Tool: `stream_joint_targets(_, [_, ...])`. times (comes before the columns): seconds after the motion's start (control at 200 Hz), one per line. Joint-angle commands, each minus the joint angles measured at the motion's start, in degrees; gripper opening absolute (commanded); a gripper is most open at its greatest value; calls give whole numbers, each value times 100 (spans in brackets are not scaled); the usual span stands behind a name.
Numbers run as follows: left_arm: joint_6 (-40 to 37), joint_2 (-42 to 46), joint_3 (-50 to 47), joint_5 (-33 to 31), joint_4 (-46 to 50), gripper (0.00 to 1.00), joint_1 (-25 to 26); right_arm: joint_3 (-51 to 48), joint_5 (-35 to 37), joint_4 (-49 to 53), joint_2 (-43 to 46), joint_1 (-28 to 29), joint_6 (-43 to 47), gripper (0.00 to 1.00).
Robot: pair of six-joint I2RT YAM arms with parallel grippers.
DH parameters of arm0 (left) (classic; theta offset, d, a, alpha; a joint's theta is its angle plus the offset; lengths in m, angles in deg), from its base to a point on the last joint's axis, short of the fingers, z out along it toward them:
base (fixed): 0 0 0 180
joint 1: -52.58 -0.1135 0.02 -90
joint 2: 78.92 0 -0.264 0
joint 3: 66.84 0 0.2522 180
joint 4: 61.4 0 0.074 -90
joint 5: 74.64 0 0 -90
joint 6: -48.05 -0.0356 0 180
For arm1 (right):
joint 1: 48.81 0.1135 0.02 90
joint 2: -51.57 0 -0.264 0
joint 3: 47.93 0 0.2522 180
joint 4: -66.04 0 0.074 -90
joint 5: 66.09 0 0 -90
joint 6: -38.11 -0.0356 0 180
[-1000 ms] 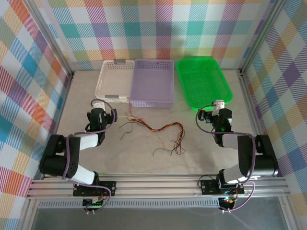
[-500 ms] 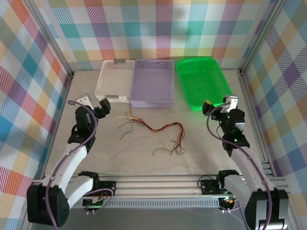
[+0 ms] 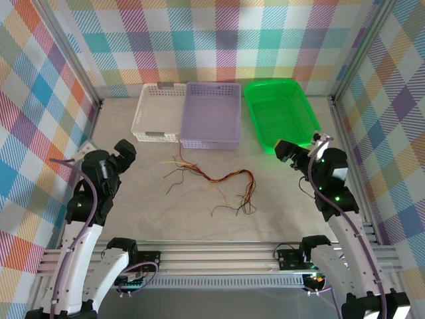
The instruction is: Untangle the cables
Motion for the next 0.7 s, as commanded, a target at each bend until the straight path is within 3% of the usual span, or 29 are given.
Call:
stream_joint_targets(0.0, [107, -141, -200, 976, 486, 100, 11, 540, 129, 1087, -216, 570, 335, 100])
stream_joint_targets(0.16, [287, -225, -624, 1150, 556, 99, 289, 524, 1581, 1528, -471, 1990, 413, 100])
stream_joint_targets(0.295, [358, -110, -877, 908, 573, 98, 876, 504, 1980, 1786, -817, 2703, 186, 100])
stream_joint_targets(0.53, [520, -268, -1132, -19, 606, 100, 2225, 532, 2462, 1955, -1333, 3493, -41, 100])
stream_joint_targets(0.695, [739, -331, -1449, -76, 387, 100, 2657, 567, 2515, 2093, -1696, 3722, -228, 100])
